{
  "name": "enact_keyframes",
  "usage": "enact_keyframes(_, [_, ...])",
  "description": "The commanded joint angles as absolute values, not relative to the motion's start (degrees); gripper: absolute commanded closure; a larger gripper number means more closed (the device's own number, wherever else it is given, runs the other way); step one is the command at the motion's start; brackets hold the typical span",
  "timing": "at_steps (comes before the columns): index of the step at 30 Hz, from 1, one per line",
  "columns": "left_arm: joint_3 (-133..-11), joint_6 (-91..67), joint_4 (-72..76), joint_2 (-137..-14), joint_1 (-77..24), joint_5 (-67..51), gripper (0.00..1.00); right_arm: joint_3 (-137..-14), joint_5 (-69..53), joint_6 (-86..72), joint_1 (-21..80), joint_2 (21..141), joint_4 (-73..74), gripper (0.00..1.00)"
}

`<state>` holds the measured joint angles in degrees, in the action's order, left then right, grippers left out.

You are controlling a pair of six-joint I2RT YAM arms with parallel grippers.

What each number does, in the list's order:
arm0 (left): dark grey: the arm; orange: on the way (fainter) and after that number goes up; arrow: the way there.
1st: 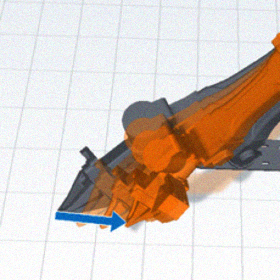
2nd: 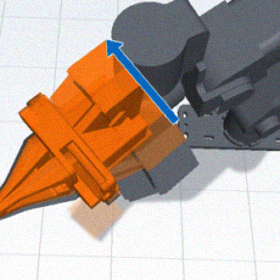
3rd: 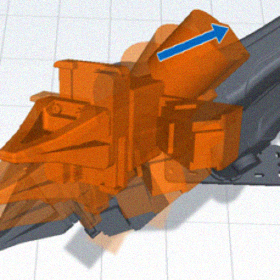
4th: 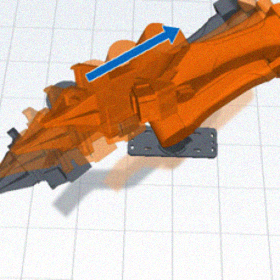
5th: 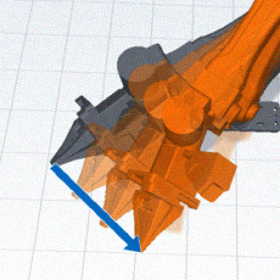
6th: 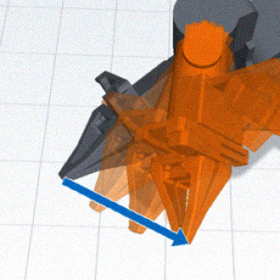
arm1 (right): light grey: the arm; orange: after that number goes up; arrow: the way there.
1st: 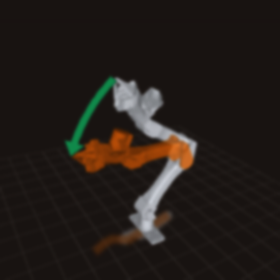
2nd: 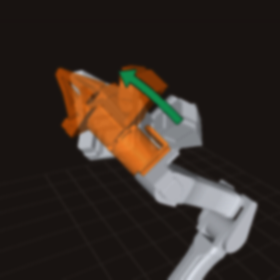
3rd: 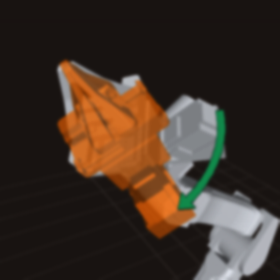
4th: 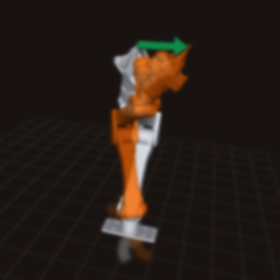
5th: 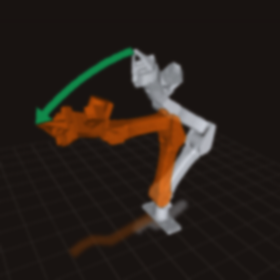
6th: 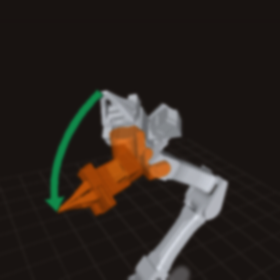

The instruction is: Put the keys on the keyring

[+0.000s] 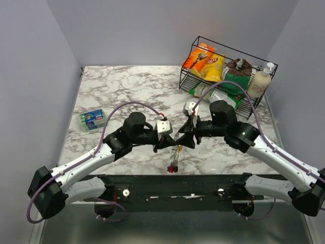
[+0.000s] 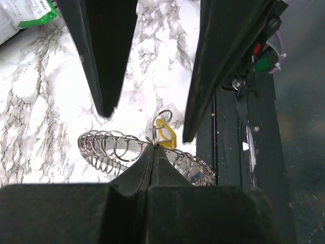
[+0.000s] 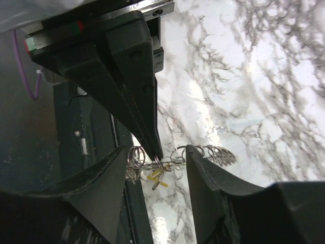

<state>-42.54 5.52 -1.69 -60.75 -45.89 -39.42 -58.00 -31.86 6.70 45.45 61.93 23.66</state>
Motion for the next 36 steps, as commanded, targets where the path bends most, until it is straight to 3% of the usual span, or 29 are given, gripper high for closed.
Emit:
enact_keyframes(1, [-38.8,0.3,14.1,-57.2,-46.2,-35.1,1.0,-55.4,-24.4,2.0,46.0,56.7,15.9,0.33])
enact_keyframes(3, [-35.8,-1.4,18.0,-55.6,-46.1,-33.1,1.0,-54.2,-22.2,1.1,45.9,55.2,14.8,0.25])
enact_keyframes(7, [-30.9,-4.6,29.7,-52.7,-46.1,-29.8,1.0,-53.2,-19.5,0.2,45.7,52.8,13.7,0.23])
enact_keyframes(13, [-26.4,-5.8,38.1,-49.9,-46.2,-28.0,1.0,-52.6,-20.3,-2.1,45.4,52.0,13.1,0.24])
enact_keyframes(22, [-26.5,-5.9,37.5,-49.8,-46.1,-27.9,1.0,-53.4,-23.6,-2.8,45.3,53.8,12.5,0.31])
enact_keyframes(31, [-26.8,-5.2,36.5,-49.0,-46.1,-28.2,1.0,-52.8,-19.3,-3.6,45.3,54.7,12.6,0.46])
enact_keyframes(32, [-26.7,-5.0,36.5,-49.0,-46.2,-28.3,1.0,-52.8,-18.8,-3.7,45.4,54.4,12.7,0.54])
enact_keyframes(36, [-26.7,-4.8,36.5,-48.9,-46.1,-28.5,1.0,-52.6,-17.7,-4.0,45.3,53.9,12.7,0.68])
